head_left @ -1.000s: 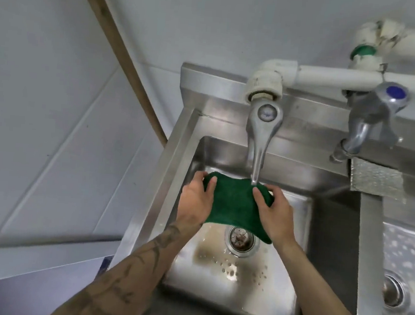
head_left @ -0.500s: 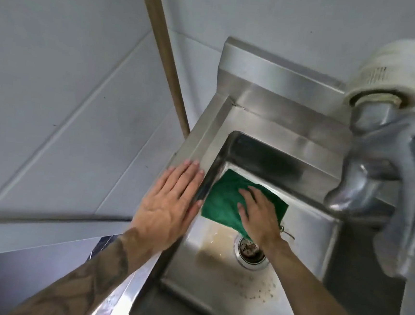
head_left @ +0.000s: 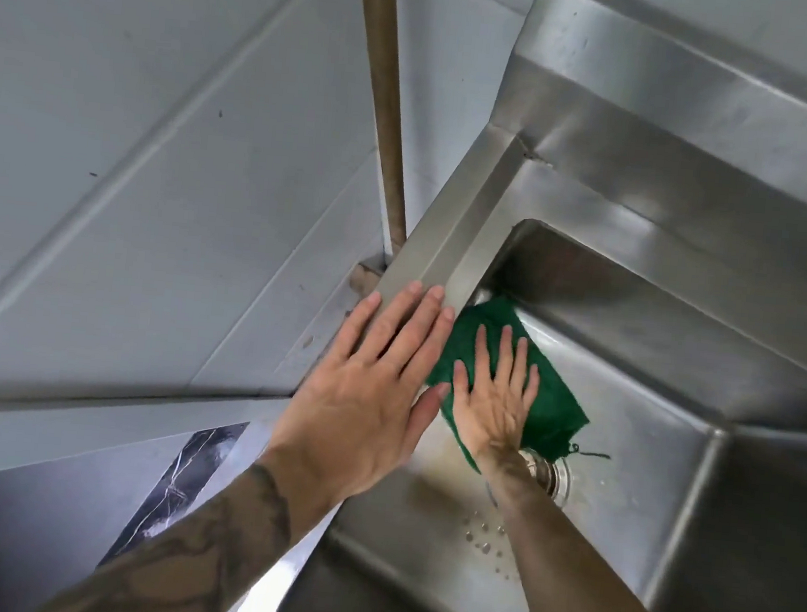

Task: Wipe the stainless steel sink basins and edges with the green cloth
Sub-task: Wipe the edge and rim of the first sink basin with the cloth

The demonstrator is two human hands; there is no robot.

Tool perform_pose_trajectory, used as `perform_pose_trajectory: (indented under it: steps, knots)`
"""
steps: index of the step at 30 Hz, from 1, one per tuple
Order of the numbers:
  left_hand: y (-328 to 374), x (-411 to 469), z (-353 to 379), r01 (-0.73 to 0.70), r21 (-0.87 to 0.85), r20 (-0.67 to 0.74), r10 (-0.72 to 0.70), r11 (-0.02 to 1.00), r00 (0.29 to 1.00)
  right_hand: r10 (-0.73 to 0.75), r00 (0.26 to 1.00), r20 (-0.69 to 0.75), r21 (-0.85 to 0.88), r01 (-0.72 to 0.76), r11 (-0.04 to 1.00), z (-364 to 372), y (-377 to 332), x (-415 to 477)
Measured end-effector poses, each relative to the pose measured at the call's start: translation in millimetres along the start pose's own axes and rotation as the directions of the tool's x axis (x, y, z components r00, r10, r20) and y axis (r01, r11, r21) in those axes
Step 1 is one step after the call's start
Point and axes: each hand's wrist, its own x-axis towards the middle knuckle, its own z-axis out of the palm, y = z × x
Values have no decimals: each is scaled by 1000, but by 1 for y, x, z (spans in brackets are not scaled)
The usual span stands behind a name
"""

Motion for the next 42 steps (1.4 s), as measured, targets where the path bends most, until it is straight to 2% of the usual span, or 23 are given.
perform_pose_trajectory:
  steps: [3, 6, 9, 12, 15, 18, 22, 24, 26, 29, 32, 36, 39, 42]
  knots:
    - [0, 0, -3, -20, -16, -9, 20, 1000, 1000, -154, 985, 79, -68, 160, 985, 2, 9, -28]
    - [1, -1, -2, -36, -37, -8, 36, 999, 999, -285, 953, 100, -115, 295, 948, -6, 38, -4]
    - [1, 1, 0, -38, -55, -29, 37, 998, 999, -185, 983, 1, -98, 184, 978, -9, 39, 33]
    - [-1, 2, 1, -41, -41, -50, 39, 998, 998, -83, 994, -65, -69, 79, 994, 5, 11, 21]
    - [-1, 1, 0, -35, -40, -58, 33, 999, 998, -118, 993, -4, -80, 118, 990, 19, -6, -14]
    - [-1, 1, -1, -38, -46, -74, 35, 998, 997, -178, 983, 40, -82, 181, 980, 9, 19, -5]
    - [0, 0, -1, -49, -43, -72, 45, 998, 996, -8, 999, -35, -91, 4, 996, -5, 67, 8]
    - [0, 0, -2, -47, -52, -66, 43, 998, 997, 91, 993, -78, -46, -95, 994, -2, 54, 7]
    - [0, 0, -2, -44, -50, -68, 41, 998, 997, 142, 988, -60, -5, -142, 990, 5, 18, 3]
    - [-1, 1, -2, -36, -61, -89, 31, 997, 996, -2, 1000, -26, -16, 2, 1000, 16, -19, -11]
    - [-1, 0, -2, -38, -52, -102, 33, 998, 994, -119, 993, 5, -35, 119, 992, 9, 15, -1]
    - [-1, 0, -1, -35, -8, -116, 34, 999, 993, -16, 999, -49, -64, 13, 998, -5, 64, 16]
    - [0, 0, -2, -28, 0, -103, 27, 1000, 994, 99, 987, -130, 10, -98, 995, 8, 22, 5]
    - [0, 1, -3, -29, -21, -91, 27, 999, 995, -16, 995, -100, 13, 18, 1000, 22, -17, -14]
